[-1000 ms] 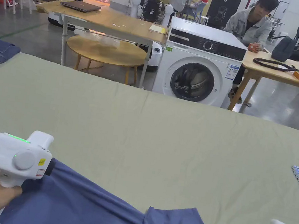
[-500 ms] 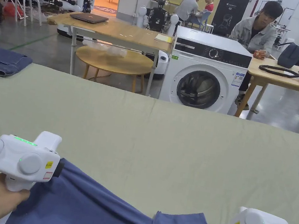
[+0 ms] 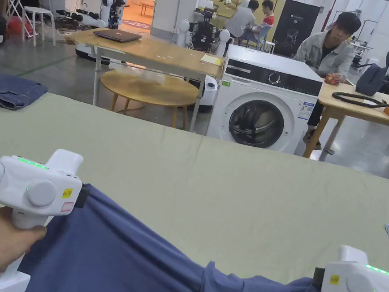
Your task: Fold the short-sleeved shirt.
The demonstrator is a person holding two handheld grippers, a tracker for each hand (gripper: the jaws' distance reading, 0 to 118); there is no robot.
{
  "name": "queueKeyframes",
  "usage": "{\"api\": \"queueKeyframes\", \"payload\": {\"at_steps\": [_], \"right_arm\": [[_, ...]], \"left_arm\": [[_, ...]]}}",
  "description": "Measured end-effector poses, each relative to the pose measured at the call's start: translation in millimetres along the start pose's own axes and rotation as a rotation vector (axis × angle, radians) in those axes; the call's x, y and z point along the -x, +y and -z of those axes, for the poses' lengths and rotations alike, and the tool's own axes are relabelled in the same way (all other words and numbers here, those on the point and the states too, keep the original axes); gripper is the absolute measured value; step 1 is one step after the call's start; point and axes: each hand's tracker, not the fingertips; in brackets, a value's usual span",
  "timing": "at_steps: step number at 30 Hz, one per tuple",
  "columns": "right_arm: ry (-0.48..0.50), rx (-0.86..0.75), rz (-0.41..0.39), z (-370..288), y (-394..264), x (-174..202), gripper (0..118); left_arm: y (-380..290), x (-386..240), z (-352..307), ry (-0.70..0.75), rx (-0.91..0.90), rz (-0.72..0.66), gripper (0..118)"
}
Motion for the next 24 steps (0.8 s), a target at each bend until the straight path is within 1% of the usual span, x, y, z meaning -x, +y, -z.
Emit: {"api": "queueKeyframes", "payload": {"at_steps": [4, 6, 8, 11, 13, 15, 16, 19, 24], "right_arm": [[0.006, -0.121, 0.010, -43.9, 24.8, -9.2, 2], [0.017, -0.185, 0.011, -71.3, 33.7, -4.4, 2], [0.008, -0.256, 0.009, -96.5, 46.7, -2.0, 2], [0.021, -0.360, 0.002, -123.7, 74.1, -4.4, 2], [0.024, -0.392, -0.002, -140.4, 93.7, -3.3, 2], [0.029, -0.470, 0.002, -158.1, 111.1, -1.7, 2], [0.023, -0.456, -0.007, -164.3, 122.6, 0.7, 2], [0.030, -0.500, -0.004, -179.9, 150.7, 5.7, 2], [0.032, -0.530, -0.007, -194.2, 188.5, 15.0, 2]], "left_arm": [[15.2, 8.5, -35.3, 0.002, -0.100, -0.039, 0], [24.9, 13.3, -56.0, 0.009, -0.166, -0.047, 0], [37.1, 18.7, -77.9, 0.009, -0.220, -0.051, 0], [59.4, 30.0, -111.9, 0.008, -0.312, -0.085, 0], [73.9, 34.4, -133.2, 0.016, -0.375, -0.087, 0], [91.5, 40.1, -151.0, 0.023, -0.398, -0.092, 0], [99.7, 41.8, -158.4, 0.024, -0.412, -0.093, 0], [124.7, 46.7, -173.6, 0.053, -0.440, -0.084, 0], [159.0, 53.1, -181.0, 0.046, -0.440, -0.102, 0]]}}
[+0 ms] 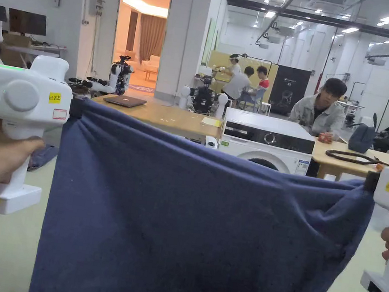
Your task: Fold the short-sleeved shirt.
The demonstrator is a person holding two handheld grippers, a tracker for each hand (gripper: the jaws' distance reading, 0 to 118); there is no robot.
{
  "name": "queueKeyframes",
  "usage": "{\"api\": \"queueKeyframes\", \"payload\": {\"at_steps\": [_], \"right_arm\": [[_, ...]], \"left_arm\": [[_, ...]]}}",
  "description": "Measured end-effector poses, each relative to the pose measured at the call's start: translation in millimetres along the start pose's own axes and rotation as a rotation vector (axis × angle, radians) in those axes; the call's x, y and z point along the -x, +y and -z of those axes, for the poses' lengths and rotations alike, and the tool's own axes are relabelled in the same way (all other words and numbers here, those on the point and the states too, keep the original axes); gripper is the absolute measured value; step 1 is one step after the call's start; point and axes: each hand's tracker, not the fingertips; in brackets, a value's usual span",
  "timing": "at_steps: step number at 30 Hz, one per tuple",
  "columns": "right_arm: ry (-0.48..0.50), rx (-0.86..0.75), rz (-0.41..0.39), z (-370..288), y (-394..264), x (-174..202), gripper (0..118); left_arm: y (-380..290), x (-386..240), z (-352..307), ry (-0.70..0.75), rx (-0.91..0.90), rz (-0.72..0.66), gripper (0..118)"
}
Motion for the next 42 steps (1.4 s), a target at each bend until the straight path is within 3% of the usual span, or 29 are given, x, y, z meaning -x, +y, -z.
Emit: {"api": "queueKeyframes", "payload": {"at_steps": [3, 14, 25, 33, 42], "right_arm": [[-0.011, -0.011, -0.039, 9.5, 17.0, 7.5, 2], [-0.034, -0.075, -0.048, 40.3, 81.7, 16.8, 2], [-0.044, -0.162, -0.080, 20.8, 127.2, 25.9, 2], [-0.051, -0.162, -0.108, -23.7, 102.4, 29.2, 2], [-0.042, -0.121, -0.154, -98.7, 18.0, 20.8, 2]], "left_arm": [[15.4, -2.0, 9.1, 0.019, 0.008, 0.020, 0], [68.0, -6.5, 49.4, 0.016, 0.005, -0.032, 0], [85.2, -13.2, 43.4, 0.020, -0.038, -0.011, 0], [45.6, -9.2, 13.1, 0.013, -0.007, 0.004, 0], [-28.2, 7.6, -50.0, -0.033, 0.011, -0.010, 0]]}}
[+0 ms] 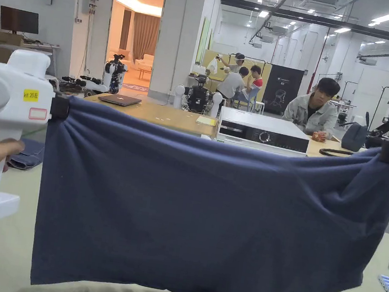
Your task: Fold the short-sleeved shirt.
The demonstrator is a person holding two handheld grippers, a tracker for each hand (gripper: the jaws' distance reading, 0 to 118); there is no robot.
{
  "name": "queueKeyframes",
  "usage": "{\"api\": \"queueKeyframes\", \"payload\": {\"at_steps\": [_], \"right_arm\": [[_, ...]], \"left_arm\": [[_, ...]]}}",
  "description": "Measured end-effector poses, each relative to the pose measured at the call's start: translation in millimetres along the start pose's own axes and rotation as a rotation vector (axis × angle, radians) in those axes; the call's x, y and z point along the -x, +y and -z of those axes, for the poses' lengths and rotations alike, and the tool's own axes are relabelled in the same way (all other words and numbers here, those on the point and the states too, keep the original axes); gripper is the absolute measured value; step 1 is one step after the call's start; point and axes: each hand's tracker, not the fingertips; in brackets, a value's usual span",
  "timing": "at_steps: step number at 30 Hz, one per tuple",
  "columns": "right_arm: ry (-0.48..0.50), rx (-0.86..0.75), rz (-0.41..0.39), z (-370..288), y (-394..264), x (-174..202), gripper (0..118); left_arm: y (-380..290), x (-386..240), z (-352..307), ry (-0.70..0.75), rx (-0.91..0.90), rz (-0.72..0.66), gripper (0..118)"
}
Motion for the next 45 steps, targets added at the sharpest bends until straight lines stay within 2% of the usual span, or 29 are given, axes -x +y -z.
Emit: {"api": "queueKeyframes", "payload": {"at_steps": [7, 9, 16, 19, 21, 26, 33, 35, 36, 38, 39, 45], "right_arm": [[0.021, 0.084, -0.008, -46.6, -65.3, -5.0, 2], [0.047, 0.131, 0.006, -56.6, -89.2, -5.8, 2], [0.081, 0.330, -0.022, -66.0, -182.2, 6.8, 2], [0.096, 0.418, -0.047, -63.8, -222.4, 15.6, 2], [0.119, 0.478, -0.019, -59.0, -248.2, 19.5, 3], [0.136, 0.625, -0.035, -42.9, -316.4, 33.6, 3], [0.126, 0.702, -0.001, -22.4, -372.2, 41.8, 5], [0.129, 0.706, 0.019, -19.5, -376.2, 43.0, 9], [0.135, 0.697, 0.030, -20.5, -375.6, 43.6, 20], [0.135, 0.665, 0.039, -22.0, -371.5, 48.4, 50], [0.142, 0.644, 0.046, -22.7, -367.9, 49.5, 62], [0.165, 0.483, 0.088, -31.3, -344.3, 74.5, 63]], "left_arm": [[-64.0, 5.4, -50.8, -0.045, 0.037, -0.014, 0], [-87.7, 4.4, -58.9, -0.056, 0.078, -0.020, 0], [-183.1, -4.1, -73.1, -0.097, 0.267, -0.063, 0], [-227.3, -7.8, -71.7, -0.097, 0.357, -0.071, 0], [-256.8, -7.7, -66.9, -0.097, 0.429, -0.114, 0], [-325.1, 0.2, -42.5, -0.076, 0.568, -0.175, 0], [-363.2, 7.5, -10.4, -0.039, 0.629, -0.170, 0], [-373.9, 17.6, 2.7, -0.046, 0.637, -0.187, 3], [-372.1, 18.9, 4.5, -0.042, 0.630, -0.195, 13], [-367.2, 15.7, 4.0, -0.037, 0.589, -0.193, 43], [-363.8, 15.0, 4.6, -0.033, 0.559, -0.183, 49], [-334.9, -13.8, -0.2, -0.027, 0.389, -0.129, 53]]}}
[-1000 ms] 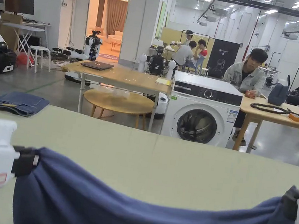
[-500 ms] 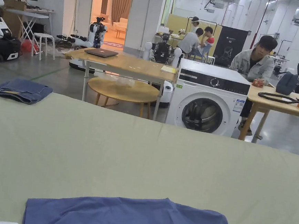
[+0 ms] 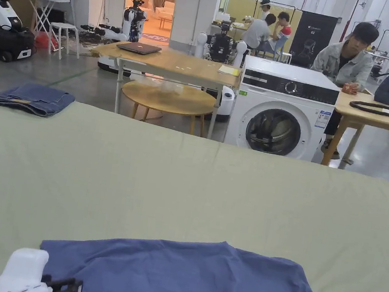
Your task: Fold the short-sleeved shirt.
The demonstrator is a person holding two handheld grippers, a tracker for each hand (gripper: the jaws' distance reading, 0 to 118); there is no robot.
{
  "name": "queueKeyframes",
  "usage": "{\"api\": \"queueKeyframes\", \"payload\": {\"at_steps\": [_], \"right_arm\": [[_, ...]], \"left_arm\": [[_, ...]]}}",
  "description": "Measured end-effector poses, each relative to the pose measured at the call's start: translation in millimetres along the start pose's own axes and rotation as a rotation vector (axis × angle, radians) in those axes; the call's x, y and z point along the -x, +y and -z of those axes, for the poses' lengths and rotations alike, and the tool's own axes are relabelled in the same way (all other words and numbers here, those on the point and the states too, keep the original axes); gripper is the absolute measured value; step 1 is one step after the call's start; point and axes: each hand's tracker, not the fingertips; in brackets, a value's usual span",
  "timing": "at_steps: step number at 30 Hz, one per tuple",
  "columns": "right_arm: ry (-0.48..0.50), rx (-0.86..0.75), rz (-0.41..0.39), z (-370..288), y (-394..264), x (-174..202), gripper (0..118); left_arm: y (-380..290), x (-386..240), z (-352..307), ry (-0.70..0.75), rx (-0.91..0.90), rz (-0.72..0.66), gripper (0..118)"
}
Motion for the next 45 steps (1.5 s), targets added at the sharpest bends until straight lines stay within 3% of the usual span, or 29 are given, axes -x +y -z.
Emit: {"api": "queueKeyframes", "payload": {"at_steps": [5, 7, 8, 9, 11, 17, 27, 30, 31, 33, 34, 40, 42, 44, 45], "right_arm": [[0.040, -0.164, 0.007, -17.5, 8.7, 32.2, 58], [0.039, -0.219, -0.017, -23.6, 11.8, 45.4, 18], [0.032, -0.233, -0.026, -26.1, 12.7, 51.1, 7], [0.038, -0.260, -0.013, -29.3, 13.5, 55.3, 6], [0.053, -0.254, -0.007, -30.8, 17.3, 61.8, 0], [0.079, -0.263, -0.008, -30.4, 18.2, 68.5, 0], [0.075, -0.169, -0.030, -0.6, 17.9, 62.2, 0], [0.066, -0.143, -0.039, 10.2, 16.0, 59.8, 0], [0.064, -0.134, -0.038, 13.4, 15.4, 59.4, 0], [0.061, -0.120, -0.036, 18.2, 14.2, 58.6, 0], [0.058, -0.114, -0.036, 19.5, 14.0, 58.5, 0], [0.040, -0.088, -0.039, 28.1, 12.1, 54.9, 0], [0.030, -0.076, -0.042, 32.0, 11.7, 52.4, 0], [0.023, -0.066, -0.039, 35.3, 11.7, 49.4, 0], [0.020, -0.059, -0.036, 37.2, 12.0, 47.5, 0]], "left_arm": [[11.2, -40.8, -11.6, 0.017, -0.130, 0.082, 53], [13.6, -55.0, -15.4, 0.017, -0.179, 0.121, 35], [14.7, -60.1, -16.2, 0.019, -0.195, 0.131, 20], [17.1, -72.0, -23.7, 0.027, -0.205, 0.143, 8], [17.6, -81.0, -26.5, 0.031, -0.217, 0.145, 0], [20.7, -72.2, -24.5, 0.051, -0.177, 0.091, 0], [77.2, 51.4, 35.3, 0.111, 0.099, -0.144, 0], [96.7, 67.9, 60.1, 0.067, 0.215, -0.196, 0], [100.4, 72.2, 68.4, 0.066, 0.235, -0.215, 7], [107.0, 75.0, 86.1, 0.058, 0.296, -0.225, 55], [107.8, 74.1, 93.3, 0.074, 0.309, -0.235, 62], [97.9, 57.5, 142.6, 0.191, 0.469, -0.188, 63], [96.6, 42.1, 143.8, 0.245, 0.445, -0.098, 60], [95.6, 22.8, 142.8, 0.306, 0.414, -0.031, 45], [94.8, 24.3, 146.7, 0.299, 0.405, 0.019, 28]]}}
